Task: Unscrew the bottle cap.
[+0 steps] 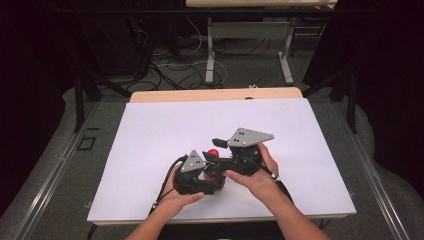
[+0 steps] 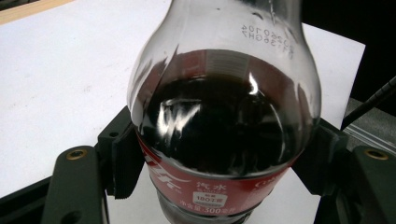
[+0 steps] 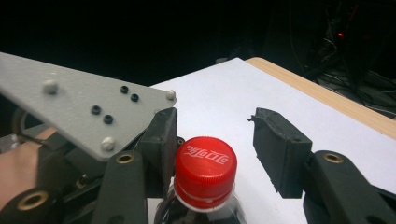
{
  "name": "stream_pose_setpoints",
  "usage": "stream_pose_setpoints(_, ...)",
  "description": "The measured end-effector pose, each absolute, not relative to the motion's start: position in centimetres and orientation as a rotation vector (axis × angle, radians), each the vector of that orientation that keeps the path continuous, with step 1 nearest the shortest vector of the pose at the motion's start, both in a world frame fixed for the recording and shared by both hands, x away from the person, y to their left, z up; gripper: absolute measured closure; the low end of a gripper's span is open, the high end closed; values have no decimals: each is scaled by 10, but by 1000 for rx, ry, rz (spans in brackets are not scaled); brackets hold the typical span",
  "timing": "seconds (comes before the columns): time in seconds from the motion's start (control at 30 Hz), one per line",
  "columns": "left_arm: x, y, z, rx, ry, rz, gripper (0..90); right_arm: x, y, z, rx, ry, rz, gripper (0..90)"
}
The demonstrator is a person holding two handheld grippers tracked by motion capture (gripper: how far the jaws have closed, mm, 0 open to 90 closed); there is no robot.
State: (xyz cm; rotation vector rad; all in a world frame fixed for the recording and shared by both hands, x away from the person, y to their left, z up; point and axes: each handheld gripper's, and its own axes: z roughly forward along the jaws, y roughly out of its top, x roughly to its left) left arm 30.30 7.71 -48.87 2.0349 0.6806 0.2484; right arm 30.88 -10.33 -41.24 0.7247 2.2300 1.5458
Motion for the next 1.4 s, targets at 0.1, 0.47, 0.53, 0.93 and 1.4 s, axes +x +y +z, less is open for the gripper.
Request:
stream_pose_setpoints(0.1, 303, 77, -489, 2019, 686, 258, 296, 308, -98, -415, 732, 2216, 1530, 496)
stream_pose_setpoints(0.47, 304, 78, -489, 2016, 705, 267, 296, 301, -100, -412, 769, 2202, 1476, 560)
stream_pose_setpoints(0.53, 304, 78, -489, 2018, 703, 271, 296, 299, -99, -410, 760, 2203, 1453, 588)
stream_pose_setpoints(0.93, 303, 77, -490, 2035, 659, 257, 296, 331, -116, -401, 417, 2514, 1522, 614)
stream_pose_setpoints(1.4, 300, 74, -490, 2046, 619, 241, 296, 351, -132, -408, 226, 2615, 1734, 542)
